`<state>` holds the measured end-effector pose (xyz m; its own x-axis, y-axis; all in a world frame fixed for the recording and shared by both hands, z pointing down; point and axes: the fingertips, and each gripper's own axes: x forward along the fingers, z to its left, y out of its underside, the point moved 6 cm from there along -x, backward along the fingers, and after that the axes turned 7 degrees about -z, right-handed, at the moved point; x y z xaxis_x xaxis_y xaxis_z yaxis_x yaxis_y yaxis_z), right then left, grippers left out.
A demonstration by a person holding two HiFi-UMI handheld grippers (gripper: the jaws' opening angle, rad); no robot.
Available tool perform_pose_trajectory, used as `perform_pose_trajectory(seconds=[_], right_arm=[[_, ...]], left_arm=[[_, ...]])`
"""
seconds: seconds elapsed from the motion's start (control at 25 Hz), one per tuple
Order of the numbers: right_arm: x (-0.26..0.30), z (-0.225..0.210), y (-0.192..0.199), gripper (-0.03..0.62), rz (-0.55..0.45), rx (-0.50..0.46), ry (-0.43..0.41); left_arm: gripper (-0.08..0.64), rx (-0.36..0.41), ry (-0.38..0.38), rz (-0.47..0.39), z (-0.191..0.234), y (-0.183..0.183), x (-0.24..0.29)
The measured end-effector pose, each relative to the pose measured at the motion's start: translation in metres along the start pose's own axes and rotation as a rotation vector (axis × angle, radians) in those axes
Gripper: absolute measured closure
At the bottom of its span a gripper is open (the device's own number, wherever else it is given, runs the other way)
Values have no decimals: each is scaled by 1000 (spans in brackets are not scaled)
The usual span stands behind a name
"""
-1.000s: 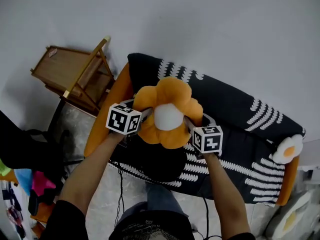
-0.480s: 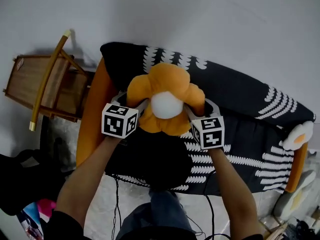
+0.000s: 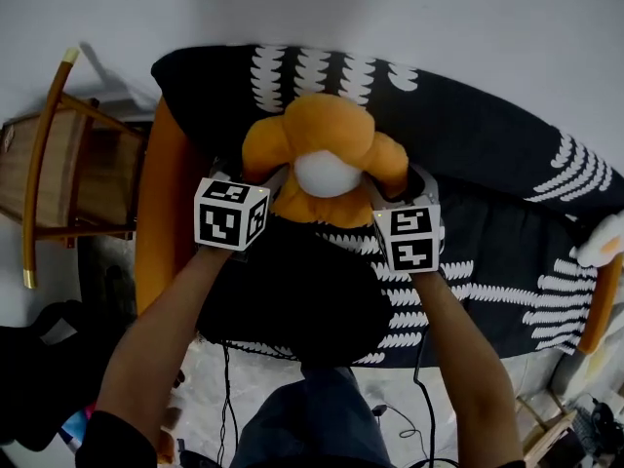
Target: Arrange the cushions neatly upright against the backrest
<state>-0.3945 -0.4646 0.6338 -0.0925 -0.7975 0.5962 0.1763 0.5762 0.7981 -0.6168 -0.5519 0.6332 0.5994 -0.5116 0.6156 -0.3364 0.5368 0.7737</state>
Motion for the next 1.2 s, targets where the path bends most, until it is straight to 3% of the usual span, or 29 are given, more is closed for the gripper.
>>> perform_pose_trajectory(seconds=[0.56,0.92,1.2], right_arm=[[4,0,5,265,42,49,-19],[-44,3,-15,258,37,74,-8],[-104,10,-46,263,13,117,5]], left_arm=[[225,24,-16,65,6,-1,2],[225,49,-54,37,2,-39,-54],[225,71,-26,-8,-32,-71,-111]])
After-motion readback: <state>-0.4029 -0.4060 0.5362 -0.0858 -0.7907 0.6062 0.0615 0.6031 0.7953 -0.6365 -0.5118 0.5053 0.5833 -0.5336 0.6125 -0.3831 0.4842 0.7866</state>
